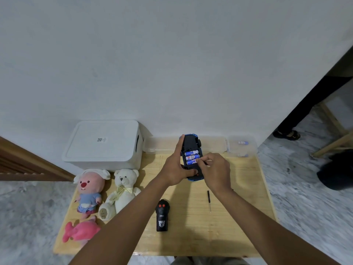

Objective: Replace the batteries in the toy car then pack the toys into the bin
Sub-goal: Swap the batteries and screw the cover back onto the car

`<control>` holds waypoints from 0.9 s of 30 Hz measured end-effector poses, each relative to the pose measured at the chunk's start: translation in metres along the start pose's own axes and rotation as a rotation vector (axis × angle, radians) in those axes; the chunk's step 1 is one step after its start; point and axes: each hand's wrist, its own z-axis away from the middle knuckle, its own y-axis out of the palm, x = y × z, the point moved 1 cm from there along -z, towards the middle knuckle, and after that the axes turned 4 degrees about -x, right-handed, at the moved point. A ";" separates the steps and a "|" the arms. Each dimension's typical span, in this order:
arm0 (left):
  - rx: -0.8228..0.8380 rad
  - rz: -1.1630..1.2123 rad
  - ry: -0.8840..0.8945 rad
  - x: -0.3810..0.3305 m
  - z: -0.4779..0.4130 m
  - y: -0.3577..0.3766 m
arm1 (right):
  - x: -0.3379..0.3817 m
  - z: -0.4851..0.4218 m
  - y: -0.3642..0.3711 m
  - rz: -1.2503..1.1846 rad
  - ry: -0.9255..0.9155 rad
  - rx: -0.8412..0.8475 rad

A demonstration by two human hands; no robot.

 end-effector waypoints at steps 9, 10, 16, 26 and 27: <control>0.024 -0.045 0.044 -0.003 -0.001 -0.003 | 0.006 -0.014 -0.006 0.066 0.005 0.034; 0.030 -0.049 0.045 -0.002 -0.001 -0.003 | 0.005 -0.015 -0.006 0.059 0.003 0.042; 0.092 -0.043 0.004 0.004 0.000 -0.003 | -0.003 -0.012 -0.004 0.177 -0.134 0.237; 0.139 -0.016 -0.069 0.008 0.003 0.001 | -0.014 -0.014 -0.009 0.195 -0.187 0.344; 0.140 -0.012 -0.076 0.008 0.002 0.002 | -0.015 -0.015 -0.009 0.215 -0.188 0.360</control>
